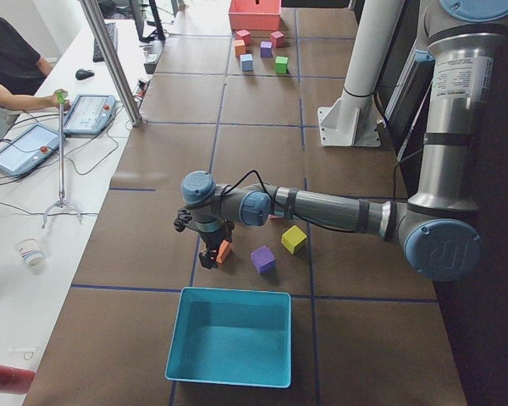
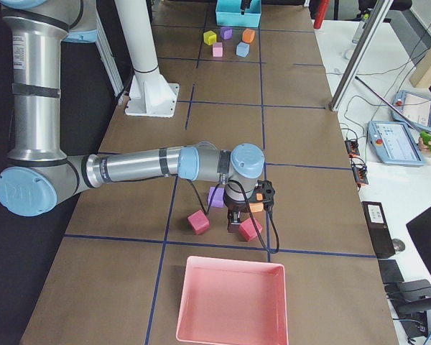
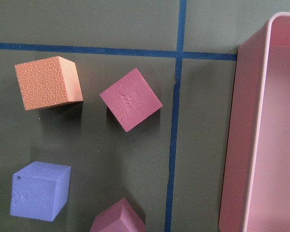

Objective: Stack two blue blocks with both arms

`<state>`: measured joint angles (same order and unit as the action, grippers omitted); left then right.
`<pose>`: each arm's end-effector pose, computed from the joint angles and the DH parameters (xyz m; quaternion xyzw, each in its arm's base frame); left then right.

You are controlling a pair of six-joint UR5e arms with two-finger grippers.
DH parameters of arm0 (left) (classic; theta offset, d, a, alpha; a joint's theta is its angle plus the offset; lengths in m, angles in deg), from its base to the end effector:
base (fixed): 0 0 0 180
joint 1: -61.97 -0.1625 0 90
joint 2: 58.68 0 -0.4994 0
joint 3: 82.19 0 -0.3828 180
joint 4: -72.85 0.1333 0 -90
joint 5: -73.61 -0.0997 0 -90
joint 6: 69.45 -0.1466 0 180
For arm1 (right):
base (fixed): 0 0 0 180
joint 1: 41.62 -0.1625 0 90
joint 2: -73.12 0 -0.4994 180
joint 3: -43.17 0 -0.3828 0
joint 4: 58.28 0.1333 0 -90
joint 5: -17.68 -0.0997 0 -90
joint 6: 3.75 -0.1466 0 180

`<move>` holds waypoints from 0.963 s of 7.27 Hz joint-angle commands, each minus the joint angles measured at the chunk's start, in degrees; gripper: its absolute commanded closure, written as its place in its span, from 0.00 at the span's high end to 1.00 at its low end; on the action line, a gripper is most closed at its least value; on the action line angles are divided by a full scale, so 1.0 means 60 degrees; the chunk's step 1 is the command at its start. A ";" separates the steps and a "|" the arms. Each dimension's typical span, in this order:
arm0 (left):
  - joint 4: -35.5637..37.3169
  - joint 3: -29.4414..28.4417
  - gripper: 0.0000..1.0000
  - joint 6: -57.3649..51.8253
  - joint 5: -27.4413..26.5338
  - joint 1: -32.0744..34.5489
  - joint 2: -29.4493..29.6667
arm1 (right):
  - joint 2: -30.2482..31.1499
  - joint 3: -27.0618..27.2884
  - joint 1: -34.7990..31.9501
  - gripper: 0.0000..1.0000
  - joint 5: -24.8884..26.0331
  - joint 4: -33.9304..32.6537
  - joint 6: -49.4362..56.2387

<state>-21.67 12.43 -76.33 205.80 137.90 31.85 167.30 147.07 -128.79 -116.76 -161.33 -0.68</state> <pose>0.0883 -0.4958 0.7178 0.0560 0.3629 0.1988 0.9087 0.0092 -0.4353 0.7062 -0.0261 -0.3781 -0.0366 0.9247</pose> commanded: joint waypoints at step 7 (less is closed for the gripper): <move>-0.0653 0.0444 1.00 0.1025 0.0454 -0.0029 -0.0089 | -0.0140 -0.0222 0.4150 1.00 0.0385 0.6180 -0.6801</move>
<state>-25.55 14.18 -73.30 208.11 137.76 31.22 166.71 145.82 -108.47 -117.24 -130.82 -33.04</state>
